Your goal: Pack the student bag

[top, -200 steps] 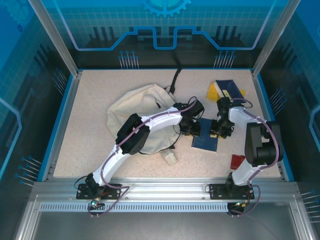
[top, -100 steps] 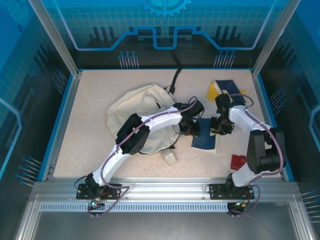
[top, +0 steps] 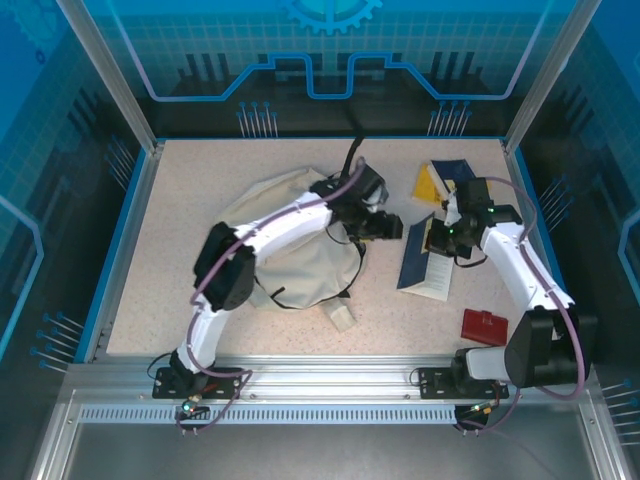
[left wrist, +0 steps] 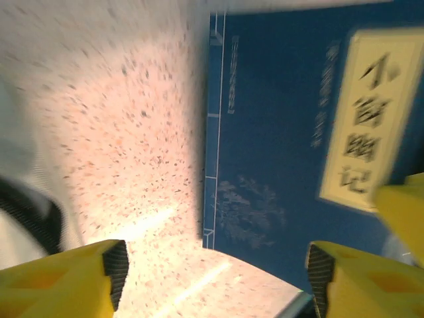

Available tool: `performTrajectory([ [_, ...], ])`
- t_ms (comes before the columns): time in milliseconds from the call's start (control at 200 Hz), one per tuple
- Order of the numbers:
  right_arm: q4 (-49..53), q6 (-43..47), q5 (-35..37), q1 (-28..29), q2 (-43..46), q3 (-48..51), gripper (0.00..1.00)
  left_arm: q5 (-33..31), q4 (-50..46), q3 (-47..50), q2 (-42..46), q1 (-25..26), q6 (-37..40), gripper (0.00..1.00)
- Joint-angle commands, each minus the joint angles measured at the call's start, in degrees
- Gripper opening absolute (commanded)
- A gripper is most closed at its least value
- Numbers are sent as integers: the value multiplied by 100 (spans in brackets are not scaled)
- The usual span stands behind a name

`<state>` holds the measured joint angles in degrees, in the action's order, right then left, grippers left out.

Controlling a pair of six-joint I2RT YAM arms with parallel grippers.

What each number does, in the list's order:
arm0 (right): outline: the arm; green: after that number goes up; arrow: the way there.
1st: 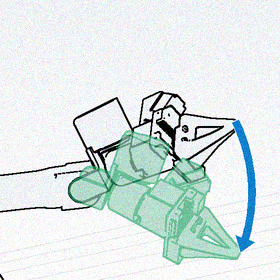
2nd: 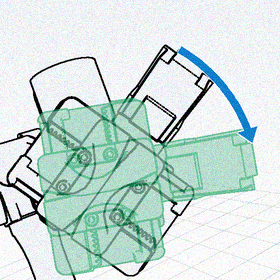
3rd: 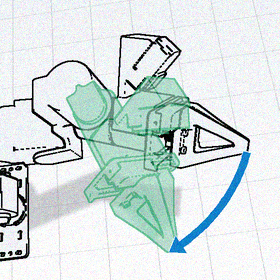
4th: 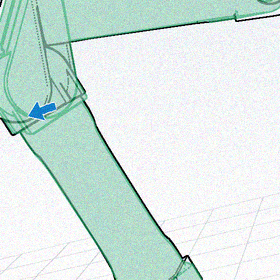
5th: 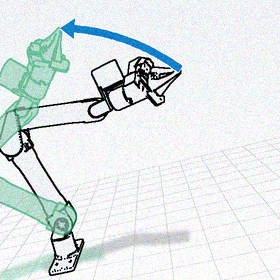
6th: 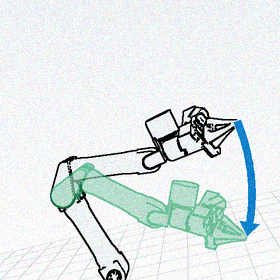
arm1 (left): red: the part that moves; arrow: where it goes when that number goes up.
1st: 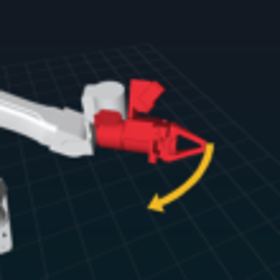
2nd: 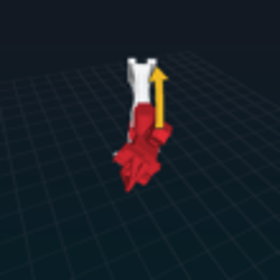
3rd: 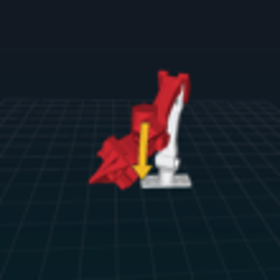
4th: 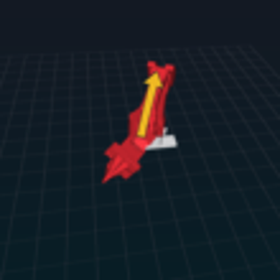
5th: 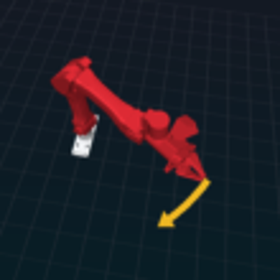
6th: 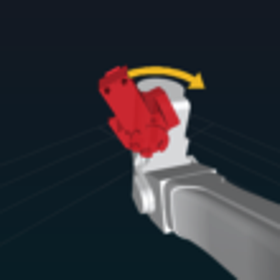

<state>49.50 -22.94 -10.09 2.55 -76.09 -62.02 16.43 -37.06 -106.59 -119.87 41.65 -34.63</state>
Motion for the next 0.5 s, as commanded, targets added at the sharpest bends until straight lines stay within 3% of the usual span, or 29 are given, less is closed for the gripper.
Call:
performTrajectory([
  [0, -86, 270, -1158, -38, 174, -386, 0, 382, 410, 656, 631, -432, -97, 82],
  [195, -531, 60, -2365, 32, 172, -667, 0, 1246, 1594, 2138, 1432, -1127, -446, 98],
  [495, -1336, -321, -3681, 627, -349, -1137, 0, 2524, 3626, 3723, 2221, -1779, -1345, 99],
])
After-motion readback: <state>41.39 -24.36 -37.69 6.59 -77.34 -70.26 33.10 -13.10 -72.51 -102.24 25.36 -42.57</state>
